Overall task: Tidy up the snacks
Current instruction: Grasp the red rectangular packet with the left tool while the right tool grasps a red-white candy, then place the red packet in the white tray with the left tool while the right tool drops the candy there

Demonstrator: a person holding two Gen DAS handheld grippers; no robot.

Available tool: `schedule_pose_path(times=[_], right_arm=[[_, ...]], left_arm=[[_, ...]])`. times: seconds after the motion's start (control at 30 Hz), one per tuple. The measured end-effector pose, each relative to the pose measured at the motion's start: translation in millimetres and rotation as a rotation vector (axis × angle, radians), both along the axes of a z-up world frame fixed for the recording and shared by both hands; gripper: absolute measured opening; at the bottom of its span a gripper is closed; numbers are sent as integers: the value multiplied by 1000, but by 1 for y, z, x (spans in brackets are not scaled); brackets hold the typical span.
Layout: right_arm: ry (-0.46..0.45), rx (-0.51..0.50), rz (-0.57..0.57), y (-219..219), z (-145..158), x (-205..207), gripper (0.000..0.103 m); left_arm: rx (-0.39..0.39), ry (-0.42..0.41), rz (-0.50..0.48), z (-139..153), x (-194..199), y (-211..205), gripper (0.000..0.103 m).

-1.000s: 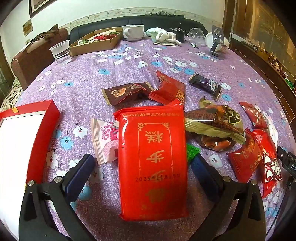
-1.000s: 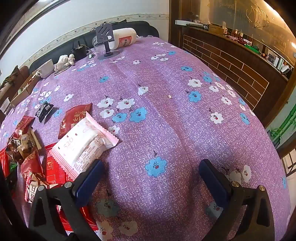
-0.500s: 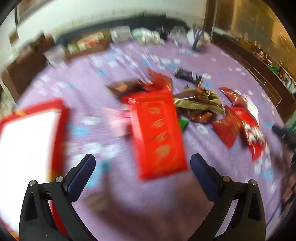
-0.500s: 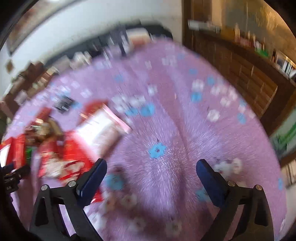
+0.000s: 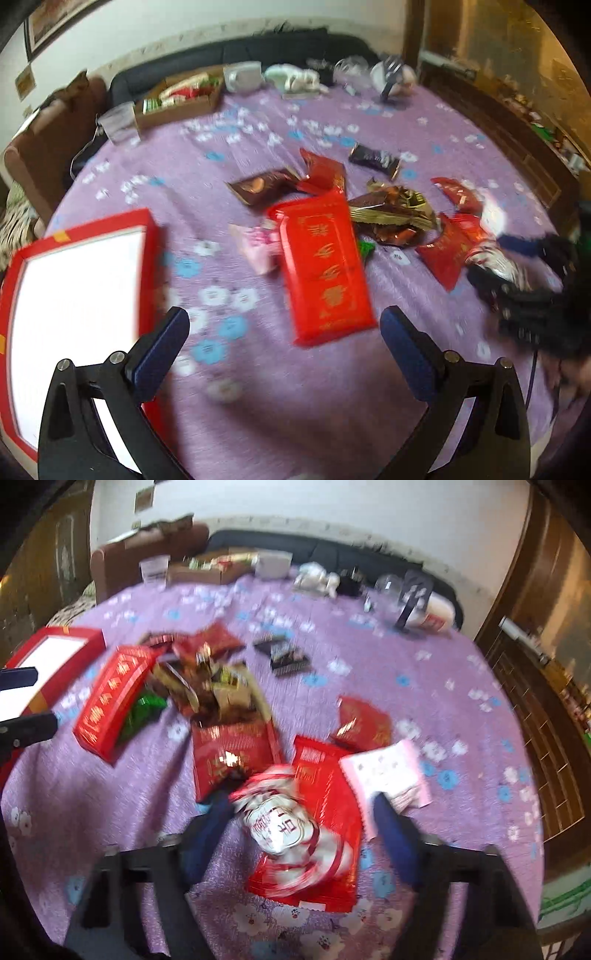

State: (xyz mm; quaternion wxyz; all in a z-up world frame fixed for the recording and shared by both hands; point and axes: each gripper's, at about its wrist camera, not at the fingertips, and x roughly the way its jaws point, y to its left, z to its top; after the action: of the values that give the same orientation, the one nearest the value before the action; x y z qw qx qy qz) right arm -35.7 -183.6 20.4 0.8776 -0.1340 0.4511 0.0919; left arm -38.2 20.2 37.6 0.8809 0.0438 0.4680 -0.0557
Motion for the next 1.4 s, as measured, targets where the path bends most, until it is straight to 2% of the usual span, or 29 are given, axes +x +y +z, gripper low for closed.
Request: schedule_pose_path(times=[0.07, 0.13, 0.17, 0.2, 0.23, 0.3, 0.4, 0.43, 0.6, 0.77, 0.93, 1.03, 1.4], right_arm=[[-13, 12, -9, -6, -5, 0, 60], [-20, 58, -21, -15, -3, -6, 54], [-20, 93, -27, -21, -2, -9, 46], [-15, 129, -27, -26, 0, -12, 43], [-9, 164, -31, -29, 0, -13, 42], [0, 237, -51, -38, 4, -19, 35], [18, 402, -82, -55, 9, -30, 33], [22, 441, -86, -59, 10, -33, 33], [54, 760, -38, -74, 6, -50, 33], [78, 929, 0, -66, 10, -56, 33], [90, 1004, 66, -43, 16, -59, 33], [95, 1010, 100, -18, 19, -60, 33], [226, 1024, 237, 125, 9, -44, 32]], left_arm=[[4, 17, 9, -7, 8, -12, 103], [21, 14, 11, -11, 12, -24, 103], [24, -1, 8, -11, 12, -28, 101], [23, -7, 0, -12, 12, -31, 93], [21, 4, -8, -14, 14, -33, 80], [22, 39, -14, -22, 18, -35, 63], [-30, 2, -32, -22, 17, -27, 46], [-43, 4, -37, -22, 16, -24, 45], [-73, 1, -53, -19, 2, -12, 44], [-130, -31, -68, -7, -29, 5, 44], [-133, -121, -60, 19, -67, 24, 44], [-134, -163, -30, 28, -89, 43, 44], [-6, -243, 158, 30, -125, 133, 44]])
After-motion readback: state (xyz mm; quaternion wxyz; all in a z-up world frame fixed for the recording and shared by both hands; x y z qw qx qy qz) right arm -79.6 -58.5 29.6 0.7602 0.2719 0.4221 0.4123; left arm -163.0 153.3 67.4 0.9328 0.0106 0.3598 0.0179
